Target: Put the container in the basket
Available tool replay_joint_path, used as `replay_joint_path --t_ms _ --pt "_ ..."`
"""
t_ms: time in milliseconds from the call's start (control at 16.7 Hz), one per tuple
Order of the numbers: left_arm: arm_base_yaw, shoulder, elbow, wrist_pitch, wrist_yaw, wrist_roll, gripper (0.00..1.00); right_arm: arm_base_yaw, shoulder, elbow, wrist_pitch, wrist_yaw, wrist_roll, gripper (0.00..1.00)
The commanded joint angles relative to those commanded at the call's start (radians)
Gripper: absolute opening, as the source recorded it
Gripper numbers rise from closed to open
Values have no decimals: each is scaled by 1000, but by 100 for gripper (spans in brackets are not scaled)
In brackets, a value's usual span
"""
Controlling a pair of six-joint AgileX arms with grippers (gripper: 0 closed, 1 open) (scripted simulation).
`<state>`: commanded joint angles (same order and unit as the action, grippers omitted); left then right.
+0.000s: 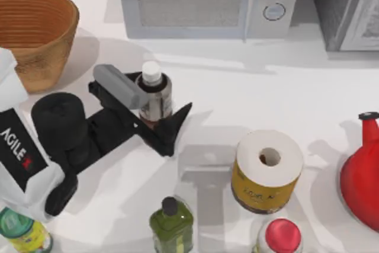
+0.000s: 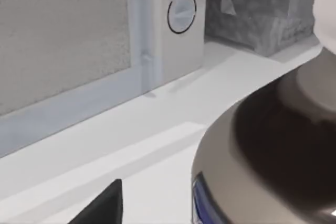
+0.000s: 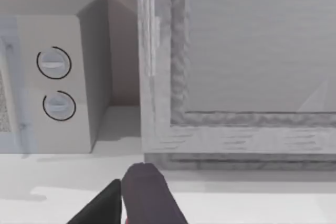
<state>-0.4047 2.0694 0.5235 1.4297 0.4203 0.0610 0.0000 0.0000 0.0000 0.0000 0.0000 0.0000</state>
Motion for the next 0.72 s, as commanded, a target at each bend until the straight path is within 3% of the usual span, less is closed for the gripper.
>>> replay_joint_path --t_ms 720 --pt "0 0 0 0 0 0 2 0 0 0 0 0 0 100"
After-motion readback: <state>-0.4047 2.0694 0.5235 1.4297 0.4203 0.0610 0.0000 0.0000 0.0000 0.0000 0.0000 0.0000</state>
